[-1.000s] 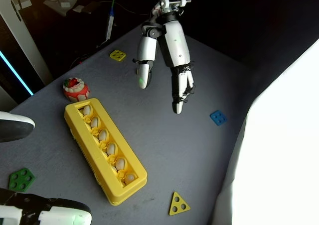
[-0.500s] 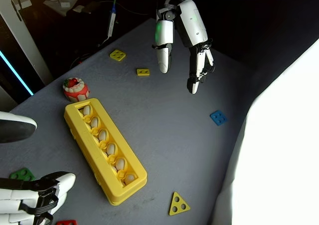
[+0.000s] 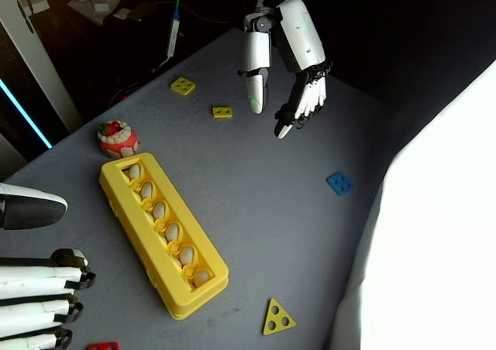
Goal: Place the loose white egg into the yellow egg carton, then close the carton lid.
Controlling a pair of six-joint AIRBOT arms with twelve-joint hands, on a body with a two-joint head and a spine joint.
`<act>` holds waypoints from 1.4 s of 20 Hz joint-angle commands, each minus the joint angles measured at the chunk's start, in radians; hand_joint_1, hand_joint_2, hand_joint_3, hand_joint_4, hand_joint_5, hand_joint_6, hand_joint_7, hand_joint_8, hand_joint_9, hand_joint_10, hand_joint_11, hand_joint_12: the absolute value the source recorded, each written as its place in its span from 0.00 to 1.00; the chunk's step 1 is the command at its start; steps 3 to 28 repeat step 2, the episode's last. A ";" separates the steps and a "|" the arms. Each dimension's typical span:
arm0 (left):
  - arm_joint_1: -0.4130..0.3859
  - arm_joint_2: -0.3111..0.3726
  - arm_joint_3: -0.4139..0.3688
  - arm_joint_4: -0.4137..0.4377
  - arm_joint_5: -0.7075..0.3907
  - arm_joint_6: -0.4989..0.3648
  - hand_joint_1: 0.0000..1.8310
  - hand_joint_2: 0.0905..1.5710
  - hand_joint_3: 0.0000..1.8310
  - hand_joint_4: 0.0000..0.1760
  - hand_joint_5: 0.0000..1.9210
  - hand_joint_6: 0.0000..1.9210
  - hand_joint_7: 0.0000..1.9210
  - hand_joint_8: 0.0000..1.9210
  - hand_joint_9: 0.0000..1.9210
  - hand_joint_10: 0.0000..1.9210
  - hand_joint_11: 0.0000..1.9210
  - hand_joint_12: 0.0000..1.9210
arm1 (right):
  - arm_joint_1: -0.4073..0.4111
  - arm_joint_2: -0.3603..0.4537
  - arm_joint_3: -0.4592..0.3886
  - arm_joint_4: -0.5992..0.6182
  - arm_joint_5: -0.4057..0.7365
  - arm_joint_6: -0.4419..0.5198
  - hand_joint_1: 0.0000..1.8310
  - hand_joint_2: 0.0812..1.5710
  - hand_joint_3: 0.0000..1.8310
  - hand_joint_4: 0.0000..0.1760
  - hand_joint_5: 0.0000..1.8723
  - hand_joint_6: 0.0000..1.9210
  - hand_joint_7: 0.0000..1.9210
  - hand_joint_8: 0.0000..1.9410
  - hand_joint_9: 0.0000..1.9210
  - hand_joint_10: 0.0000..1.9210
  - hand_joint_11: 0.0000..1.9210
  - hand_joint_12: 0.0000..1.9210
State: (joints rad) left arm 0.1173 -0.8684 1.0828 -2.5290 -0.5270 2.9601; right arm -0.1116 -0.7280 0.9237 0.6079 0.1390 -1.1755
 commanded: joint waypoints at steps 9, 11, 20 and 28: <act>-0.016 0.005 0.013 0.041 0.075 -0.003 0.35 0.79 0.00 0.00 0.44 0.20 0.39 0.59 0.34 0.77 0.24 0.93 | -0.011 0.000 0.000 -0.046 0.107 0.004 0.34 0.74 0.00 0.00 0.43 0.61 0.51 0.56 0.44 0.73 0.33 0.97; -0.016 0.005 0.013 0.041 0.075 -0.003 0.35 0.79 0.00 0.00 0.44 0.20 0.39 0.59 0.34 0.77 0.24 0.93 | -0.011 0.000 0.000 -0.046 0.107 0.004 0.34 0.74 0.00 0.00 0.43 0.61 0.51 0.56 0.44 0.73 0.33 0.97; -0.016 0.005 0.013 0.041 0.075 -0.003 0.35 0.79 0.00 0.00 0.44 0.20 0.39 0.59 0.34 0.77 0.24 0.93 | -0.011 0.000 0.000 -0.046 0.107 0.004 0.34 0.74 0.00 0.00 0.43 0.61 0.51 0.56 0.44 0.73 0.33 0.97; -0.016 0.005 0.013 0.041 0.075 -0.003 0.35 0.79 0.00 0.00 0.44 0.20 0.39 0.59 0.34 0.77 0.24 0.93 | -0.011 0.000 0.000 -0.046 0.107 0.004 0.34 0.74 0.00 0.00 0.43 0.61 0.51 0.56 0.44 0.73 0.33 0.97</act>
